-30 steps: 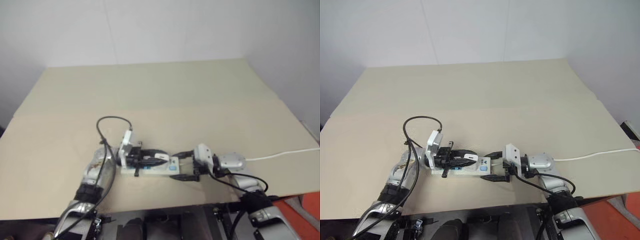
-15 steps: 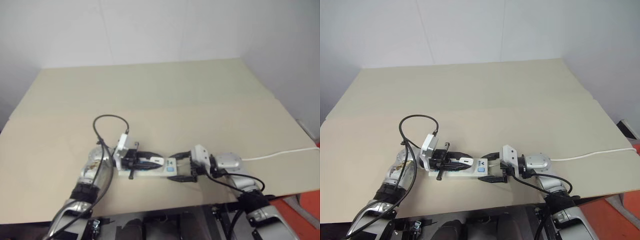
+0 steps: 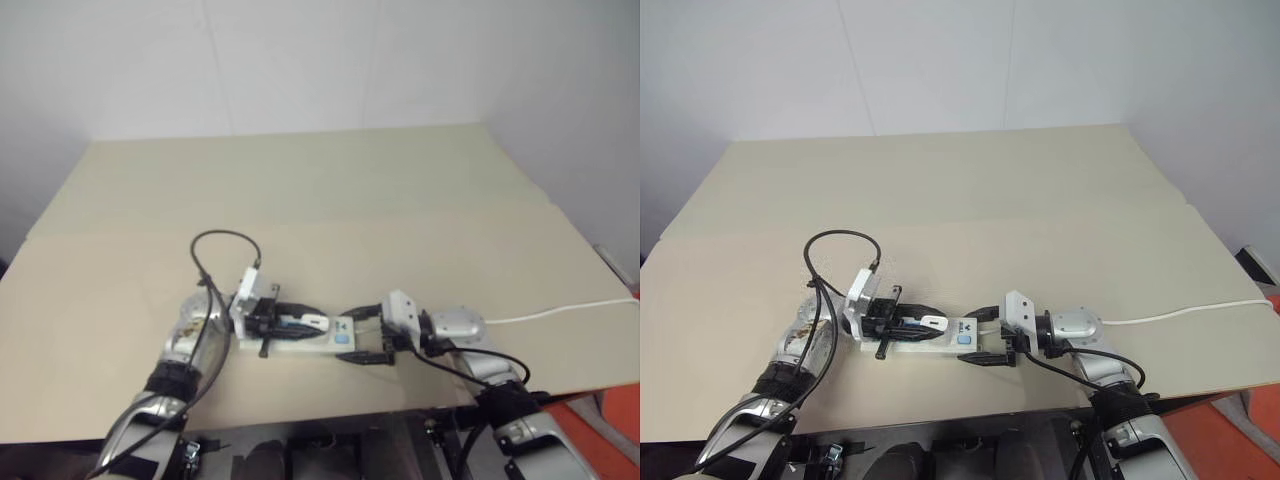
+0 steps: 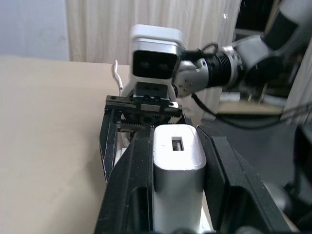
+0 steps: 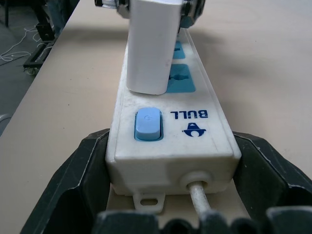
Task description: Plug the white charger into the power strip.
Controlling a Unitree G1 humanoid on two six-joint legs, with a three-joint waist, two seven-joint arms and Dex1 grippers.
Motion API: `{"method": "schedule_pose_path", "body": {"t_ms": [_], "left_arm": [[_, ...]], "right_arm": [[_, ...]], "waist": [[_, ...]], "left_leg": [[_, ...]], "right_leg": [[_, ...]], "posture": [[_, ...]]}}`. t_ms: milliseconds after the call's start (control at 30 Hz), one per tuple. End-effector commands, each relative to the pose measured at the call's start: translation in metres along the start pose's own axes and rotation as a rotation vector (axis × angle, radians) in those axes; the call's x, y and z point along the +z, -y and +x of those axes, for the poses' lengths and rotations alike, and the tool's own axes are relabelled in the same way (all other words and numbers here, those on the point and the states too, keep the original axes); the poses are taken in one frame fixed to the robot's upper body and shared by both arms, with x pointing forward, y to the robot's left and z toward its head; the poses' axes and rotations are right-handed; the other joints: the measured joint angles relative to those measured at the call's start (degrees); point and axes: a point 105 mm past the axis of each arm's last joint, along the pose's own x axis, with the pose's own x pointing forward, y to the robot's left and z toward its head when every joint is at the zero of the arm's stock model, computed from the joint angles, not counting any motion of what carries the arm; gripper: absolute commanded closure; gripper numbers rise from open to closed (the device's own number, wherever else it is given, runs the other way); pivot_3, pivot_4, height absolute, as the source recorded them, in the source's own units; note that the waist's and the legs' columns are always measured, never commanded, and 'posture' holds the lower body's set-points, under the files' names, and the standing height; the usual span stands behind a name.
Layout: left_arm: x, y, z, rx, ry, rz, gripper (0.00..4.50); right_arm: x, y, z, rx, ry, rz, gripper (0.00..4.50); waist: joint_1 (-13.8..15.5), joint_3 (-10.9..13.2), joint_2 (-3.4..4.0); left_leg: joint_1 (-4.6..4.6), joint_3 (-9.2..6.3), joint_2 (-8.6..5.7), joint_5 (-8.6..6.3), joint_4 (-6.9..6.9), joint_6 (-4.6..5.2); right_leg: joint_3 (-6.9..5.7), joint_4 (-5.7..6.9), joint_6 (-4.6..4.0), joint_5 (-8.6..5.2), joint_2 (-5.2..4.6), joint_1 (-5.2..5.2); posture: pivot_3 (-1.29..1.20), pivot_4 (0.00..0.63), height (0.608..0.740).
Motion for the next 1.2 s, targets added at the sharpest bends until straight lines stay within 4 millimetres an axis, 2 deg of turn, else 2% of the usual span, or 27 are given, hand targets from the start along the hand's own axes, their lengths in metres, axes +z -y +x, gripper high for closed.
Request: {"method": "schedule_pose_path", "body": {"t_ms": [33, 133, 167, 200, 300, 433, 600, 667, 733, 833, 967, 1000, 1100, 1200], "left_arm": [[-0.038, 0.005, -0.024, 0.106, -0.12, -0.17, 3.14], [-0.034, 0.004, -0.024, 0.116, -0.092, -0.147, 2.2], [-0.031, 0.004, -0.024, 0.112, -0.086, -0.131, 2.2], [-0.03, 0.004, -0.024, 0.107, -0.084, -0.119, 1.81], [-0.025, 0.004, -0.024, 0.103, -0.082, -0.089, 1.25], [-0.009, 0.002, -0.027, 0.105, -0.052, -0.047, 0.07], [0.037, 0.004, -0.037, 0.1, 0.021, 0.039, 0.02], [0.055, 0.011, -0.046, 0.073, 0.025, 0.056, 0.02], [0.066, 0.017, -0.061, 0.079, -0.041, 0.091, 0.02], [0.068, 0.02, -0.09, 0.155, -0.212, 0.163, 0.02], [0.077, 0.021, -0.125, 0.29, -0.249, 0.179, 0.02], [0.077, 0.021, -0.129, 0.313, -0.25, 0.179, 0.02], [0.076, 0.02, -0.134, 0.359, -0.244, 0.177, 0.0], [0.072, 0.022, -0.131, 0.376, -0.229, 0.173, 0.0]], "right_arm": [[-0.005, -0.01, 0.001, 0.051, -0.023, 0.004, 1.08], [-0.004, -0.01, 0.002, 0.051, -0.022, 0.005, 1.08], [-0.004, -0.01, 0.002, 0.052, -0.022, 0.005, 1.08], [-0.004, -0.01, 0.002, 0.052, -0.022, 0.006, 1.08], [-0.005, -0.01, 0.002, 0.053, -0.022, 0.005, 1.08], [-0.005, -0.009, 0.002, 0.055, -0.024, 0.006, 1.08], [-0.004, -0.01, 0.001, 0.057, -0.024, 0.005, 1.08], [-0.003, -0.01, 0.0, 0.059, -0.024, 0.007, 1.08], [-0.001, -0.008, -0.002, 0.054, -0.021, 0.002, 1.08], [0.002, -0.001, -0.007, 0.048, -0.017, -0.013, 1.08], [0.004, 0.008, -0.015, 0.051, -0.028, -0.05, 1.08], [0.004, 0.01, -0.015, 0.038, -0.029, -0.074, 1.08], [0.003, 0.01, -0.017, 0.04, -0.037, -0.092, 0.09], [0.006, 0.01, -0.021, 0.034, -0.021, -0.095, 0.04]], "waist": [[0.0, 0.0, 0.02], [-0.1, -0.2, 0.28], [-0.1, -0.3, 0.48], [0.0, -0.4, 0.65], [0.2, -0.5, 0.7], [0.1, -0.5, 0.7], [0.0, -0.3, 0.43], [0.0, -0.2, 0.24], [0.0, -0.1, 0.21], [0.0, -0.1, 0.24], [0.3, 0.0, 0.27], [0.3, 0.1, 0.28], [0.7, 0.1, 0.25], [0.8, 0.2, 0.23]], "left_leg": [[0.0, 0.0, 0.0, 0.0, 0.0, 0.01], [0.0, 0.0, 0.0, -0.02, -0.03, 0.03], [0.0, 0.01, -0.01, -0.02, -0.04, 0.03], [0.0, 0.02, -0.01, -0.03, -0.06, 0.05], [-0.01, 0.02, -0.01, -0.03, -0.08, 0.06], [-0.06, 0.02, -0.01, -0.05, -0.13, 0.08], [-0.27, 0.01, 0.02, -0.06, -0.14, 0.09], [-0.39, 0.01, 0.05, -0.07, -0.16, 0.08], [-0.5, 0.02, 0.09, -0.12, -0.16, -0.01], [-0.83, 0.03, 0.08, -0.15, -0.18, -0.06], [-0.91, 0.05, 0.04, -0.16, -0.3, -0.09], [-0.94, 0.05, 0.03, -0.16, -0.31, -0.09], [-1.04, 0.04, 0.03, -0.16, -0.35, -0.09], [-1.31, 0.05, -0.01, -0.15, -0.33, -0.1]], "right_leg": [[0.0, 0.0, 0.0, 0.0, 0.01, 0.0], [0.02, -0.05, 0.0, 0.0, 0.01, -0.01], [0.02, -0.06, 0.0, 0.0, 0.0, -0.01], [0.03, -0.1, 0.0, 0.0, -0.02, -0.01], [0.01, -0.2, 0.0, 0.0, -0.03, 0.03], [0.0, -0.36, -0.01, 0.02, -0.01, 0.02], [0.0, -0.4, -0.03, 0.03, 0.01, -0.21], [-0.01, -0.4, -0.04, 0.04, 0.02, -0.39], [0.01, -0.4, -0.05, 0.05, 0.02, -0.55], [0.03, -0.4, -0.07, 0.06, 0.02, -0.92], [0.02, -0.53, -0.08, 0.06, -0.06, -1.0], [0.01, -0.54, -0.08, 0.06, -0.07, -1.01], [-0.05, -0.55, -0.08, 0.06, -0.09, -1.09], [-0.03, -0.49, -0.08, 0.07, -0.14, -1.4]], "posture": [[0.0, 0.15, 0.74], [0.0, 0.15, 0.74], [0.0, 0.15, 0.74], [0.0, 0.15, 0.74], [0.0, 0.15, 0.74], [0.0, 0.15, 0.74], [0.0, 0.15, 0.74], [0.0, 0.15, 0.74], [0.0, 0.15, 0.74], [0.0, 0.15, 0.74], [0.0, 0.15, 0.74], [0.0, 0.15, 0.74], [0.0, 0.15, 0.74], [0.0, 0.15, 0.74]]}}
